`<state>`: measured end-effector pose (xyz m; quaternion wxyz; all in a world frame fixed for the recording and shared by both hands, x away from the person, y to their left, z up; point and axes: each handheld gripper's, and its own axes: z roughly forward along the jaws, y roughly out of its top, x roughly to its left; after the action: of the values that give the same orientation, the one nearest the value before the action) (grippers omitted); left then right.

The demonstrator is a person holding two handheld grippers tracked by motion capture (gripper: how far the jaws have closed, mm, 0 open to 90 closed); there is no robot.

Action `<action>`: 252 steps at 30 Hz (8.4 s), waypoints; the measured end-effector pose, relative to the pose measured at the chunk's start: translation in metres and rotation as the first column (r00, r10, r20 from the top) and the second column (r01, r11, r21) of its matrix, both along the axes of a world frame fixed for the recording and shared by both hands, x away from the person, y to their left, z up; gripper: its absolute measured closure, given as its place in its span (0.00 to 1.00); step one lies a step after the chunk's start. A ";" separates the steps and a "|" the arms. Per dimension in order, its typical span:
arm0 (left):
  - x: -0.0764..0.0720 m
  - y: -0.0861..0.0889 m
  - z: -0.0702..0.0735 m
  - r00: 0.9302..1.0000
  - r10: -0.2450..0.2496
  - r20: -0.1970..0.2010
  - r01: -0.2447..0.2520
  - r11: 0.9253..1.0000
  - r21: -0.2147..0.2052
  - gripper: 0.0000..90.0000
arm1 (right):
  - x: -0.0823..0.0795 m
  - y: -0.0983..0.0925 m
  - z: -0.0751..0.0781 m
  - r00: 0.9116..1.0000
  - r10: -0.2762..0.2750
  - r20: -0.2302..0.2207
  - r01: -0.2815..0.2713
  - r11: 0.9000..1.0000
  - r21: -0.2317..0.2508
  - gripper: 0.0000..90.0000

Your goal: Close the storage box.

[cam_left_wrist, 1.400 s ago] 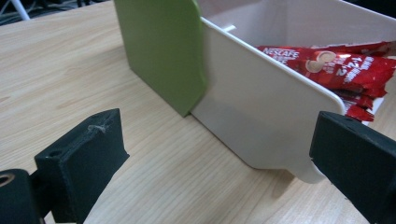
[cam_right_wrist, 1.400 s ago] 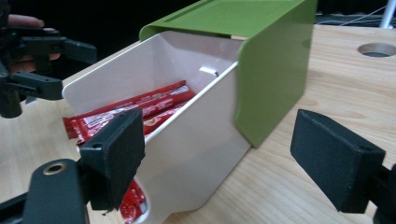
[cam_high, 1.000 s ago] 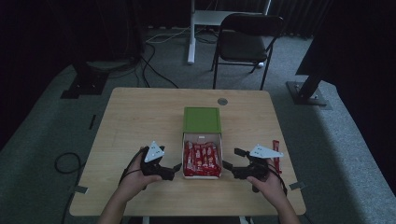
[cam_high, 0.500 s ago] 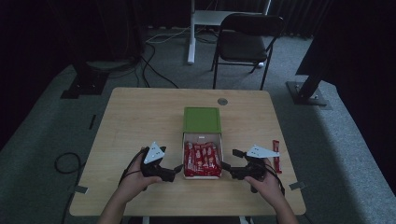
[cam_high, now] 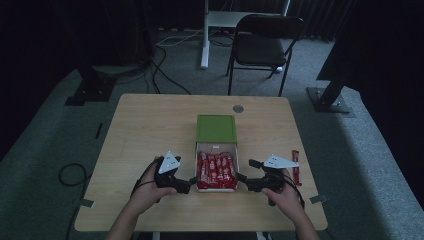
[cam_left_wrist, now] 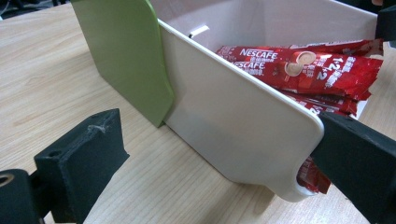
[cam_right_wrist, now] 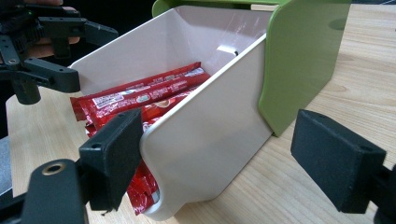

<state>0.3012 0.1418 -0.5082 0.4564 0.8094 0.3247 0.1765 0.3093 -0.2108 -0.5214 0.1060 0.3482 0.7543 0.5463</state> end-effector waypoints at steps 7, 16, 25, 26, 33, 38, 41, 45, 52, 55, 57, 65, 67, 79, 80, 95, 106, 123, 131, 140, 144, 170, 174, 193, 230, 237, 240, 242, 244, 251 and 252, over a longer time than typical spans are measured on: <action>0.005 -0.002 -0.001 1.000 0.007 -0.008 -0.007 1.000 -0.001 0.04 | 0.003 0.000 0.001 1.000 -0.005 -0.002 0.005 1.000 -0.004 0.18; 0.011 -0.002 -0.001 1.000 0.017 -0.009 -0.017 1.000 0.000 0.04 | 0.008 0.000 0.001 1.000 -0.019 0.003 0.019 1.000 -0.011 0.17; 0.016 -0.002 -0.001 1.000 0.021 -0.012 -0.021 1.000 -0.001 0.04 | 0.013 0.002 0.001 1.000 -0.028 0.013 0.028 0.999 -0.017 0.16; 0.017 -0.001 -0.001 1.000 0.021 -0.015 -0.021 1.000 -0.005 0.04 | 0.013 0.002 0.001 0.999 -0.029 0.013 0.029 0.999 -0.015 0.16; 0.023 0.000 -0.001 0.999 0.029 -0.015 -0.029 1.000 -0.005 0.04 | 0.016 0.003 0.001 0.999 -0.042 0.014 0.042 0.999 -0.014 0.16; 0.027 0.000 0.000 0.999 0.033 -0.020 -0.033 0.999 -0.003 0.04 | 0.019 0.005 0.002 0.999 -0.046 0.015 0.046 0.999 -0.021 0.16; 0.031 0.000 0.000 0.999 0.037 -0.024 -0.037 0.999 -0.009 0.04 | 0.021 0.005 0.002 0.999 -0.048 0.014 0.048 0.999 -0.022 0.16; 0.034 0.001 0.000 0.998 0.047 -0.031 -0.048 0.999 -0.025 0.04 | 0.025 0.006 0.003 0.998 -0.054 0.015 0.054 0.998 -0.020 0.16; 0.041 0.000 0.002 0.998 0.062 -0.021 -0.062 0.998 -0.026 0.04 | 0.032 0.007 0.006 0.997 -0.073 0.021 0.074 0.997 -0.020 0.16; 0.043 -0.001 0.002 0.997 0.068 -0.021 -0.069 0.997 -0.027 0.04 | 0.035 0.007 0.007 0.996 -0.081 0.022 0.082 0.996 -0.023 0.16; 0.045 -0.001 0.002 0.997 0.071 -0.023 -0.071 0.997 -0.029 0.04 | 0.038 0.007 0.007 0.996 -0.085 0.021 0.086 0.996 -0.023 0.16; 0.053 -0.001 0.003 0.996 0.086 -0.022 -0.087 0.996 -0.027 0.04 | 0.047 0.008 0.007 0.995 -0.099 0.021 0.099 0.995 -0.024 0.16; 0.055 -0.002 0.003 0.996 0.087 -0.023 -0.087 0.996 -0.025 0.04 | 0.048 0.009 0.007 0.995 -0.102 0.020 0.103 0.994 -0.027 0.16; 0.066 -0.003 0.002 0.994 0.110 -0.013 -0.110 0.994 -0.021 0.04 | 0.060 0.012 0.009 0.992 -0.128 0.012 0.128 0.991 -0.040 0.15; 0.067 -0.003 0.002 0.994 0.111 -0.012 -0.112 0.994 -0.022 0.04 | 0.061 0.012 0.008 0.991 -0.132 0.011 0.133 0.990 -0.039 0.15; 0.080 -0.004 0.000 0.990 0.138 -0.012 -0.138 0.990 -0.028 0.04 | 0.073 0.015 0.008 0.986 -0.169 0.012 0.169 0.985 -0.043 0.15; 0.088 -0.006 -0.001 0.988 0.153 -0.011 -0.153 0.988 -0.025 0.04 | 0.079 0.018 0.007 0.980 -0.196 0.014 0.196 0.979 -0.049 0.15; 0.085 -0.009 0.000 0.991 0.137 -0.005 -0.137 0.990 -0.032 0.05 | 0.074 0.020 0.011 0.984 -0.168 0.055 0.169 0.985 -0.028 0.19; 0.073 -0.004 0.005 0.991 0.132 0.003 -0.131 0.989 -0.064 0.05 | 0.070 0.018 0.019 0.984 -0.164 0.071 0.165 0.986 -0.006 0.18; 0.063 0.008 0.010 0.988 0.154 0.015 -0.152 0.986 -0.073 0.05 | 0.067 0.008 0.018 0.979 -0.191 0.068 0.192 0.981 -0.009 0.18; 0.058 0.014 0.008 0.987 0.159 0.012 -0.158 0.985 -0.061 0.05 | 0.064 0.002 0.016 0.977 -0.202 0.062 0.203 0.979 -0.018 0.18; 0.038 0.067 -0.020 0.952 0.304 -0.040 -0.305 0.952 -0.017 0.05 | 0.044 -0.033 -0.016 0.964 -0.267 0.003 0.265 0.959 -0.104 0.18; 0.034 0.077 -0.022 0.940 0.337 -0.046 -0.338 0.941 -0.010 0.05 | 0.041 -0.036 -0.023 0.962 -0.271 -0.007 0.269 0.956 -0.118 0.18; 0.018 0.122 -0.034 0.877 0.474 -0.079 -0.474 0.880 0.026 0.05 | 0.026 -0.048 -0.042 0.953 -0.297 -0.053 0.284 0.943 -0.174 0.19; -0.004 0.163 -0.060 0.748 0.643 -0.162 -0.627 0.765 0.146 0.05 | 0.006 -0.057 -0.056 0.898 -0.435 -0.062 0.383 0.845 -0.374 0.16; -0.004 0.162 -0.061 0.745 0.649 -0.152 -0.628 0.760 0.165 0.05 | 0.006 -0.055 -0.056 0.906 -0.419 -0.060 0.367 0.848 -0.383 0.14; -0.004 0.160 -0.061 0.748 0.649 -0.139 -0.623 0.759 0.189 0.05 | 0.006 -0.055 -0.056 0.906 -0.419 -0.060 0.367 0.848 -0.383 0.14; -0.005 0.159 -0.061 0.748 0.649 -0.140 -0.623 0.759 0.188 0.05 | 0.006 -0.055 -0.056 0.906 -0.420 -0.061 0.367 0.848 -0.382 0.14; -0.005 0.159 -0.061 0.745 0.652 -0.140 -0.626 0.756 0.189 0.05 | 0.006 -0.055 -0.056 0.905 -0.420 -0.060 0.368 0.848 -0.382 0.14; -0.008 0.159 -0.061 0.729 0.669 -0.142 -0.643 0.742 0.191 0.05 | 0.006 -0.055 -0.056 0.905 -0.421 -0.061 0.369 0.847 -0.383 0.14; -0.008 0.159 -0.061 0.727 0.671 -0.142 -0.645 0.740 0.192 0.05 | 0.006 -0.055 -0.056 0.905 -0.421 -0.061 0.369 0.847 -0.382 0.14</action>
<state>0.2927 0.3010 -0.5692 0.2754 0.6824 0.6232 0.2647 0.3151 -0.2657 -0.5774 0.2245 0.5087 0.7593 0.3380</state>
